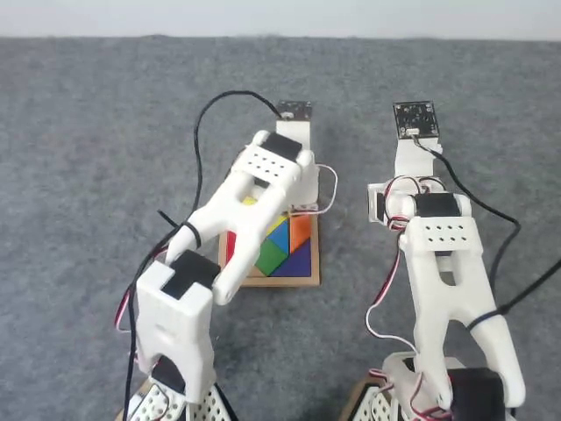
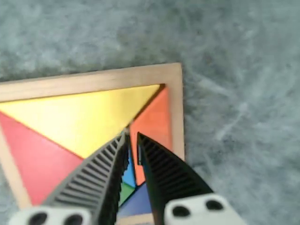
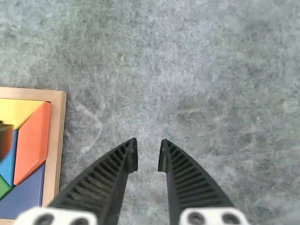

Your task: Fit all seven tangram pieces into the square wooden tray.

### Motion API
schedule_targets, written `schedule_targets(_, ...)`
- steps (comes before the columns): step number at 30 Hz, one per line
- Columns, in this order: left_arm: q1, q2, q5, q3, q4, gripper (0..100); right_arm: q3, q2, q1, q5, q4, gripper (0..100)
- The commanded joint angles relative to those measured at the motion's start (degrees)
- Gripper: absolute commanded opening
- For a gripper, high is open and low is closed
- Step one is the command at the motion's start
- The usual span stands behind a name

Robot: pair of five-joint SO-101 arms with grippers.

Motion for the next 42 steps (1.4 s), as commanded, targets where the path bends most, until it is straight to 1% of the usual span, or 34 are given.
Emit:
schedule_targets(1, 1.93, -2.02, -0.18, 0.66, -3.78, 3, -0.26, -2.59, 0.22, -0.18, 0.22, 9.2)
schedule_targets(6, 3.96, 3.60, -0.53, 0.40, -4.40, 3, -0.18, -2.59, 0.22, -0.18, 0.22, 9.2)
schedule_targets(8, 4.04, 5.10, -2.02, 0.31, -3.96, 2, -0.18, -2.59, 0.22, -0.18, 0.22, 9.2)
schedule_targets(13, 3.43, 5.36, -2.90, -2.68, 0.70, 1, -0.18, -2.59, 0.22, -0.18, 0.22, 9.2)
schedule_targets(21, 0.88, 5.27, -4.84, -3.74, 1.05, 1, -0.18, -2.59, 0.22, -0.18, 0.22, 9.2)
schedule_targets(24, 1.14, 3.08, -4.84, -3.47, 1.14, 1, -0.18, -2.59, 0.22, -0.18, 0.22, 9.3)
schedule_targets(29, 5.01, -4.92, -4.84, -3.30, 1.76, 1, -0.18, -2.59, 0.31, -0.18, 0.22, 9.3)
schedule_targets(32, 5.98, -6.42, -4.66, -2.77, -0.35, 1, -0.18, -3.03, 0.75, -0.18, -0.13, 9.1)
schedule_targets(35, 5.80, -2.90, -4.57, -1.27, -4.40, 1, -0.18, -3.03, 0.75, -0.18, -0.13, 9.1)
schedule_targets(39, 5.80, 2.81, -4.13, -1.19, -4.84, 1, -0.18, -2.95, 0.75, -0.18, -0.13, 9.1)
schedule_targets(42, 3.52, 5.45, -2.90, -1.19, -4.40, 1, -0.18, -2.77, 0.66, -0.18, -0.13, 9.1)
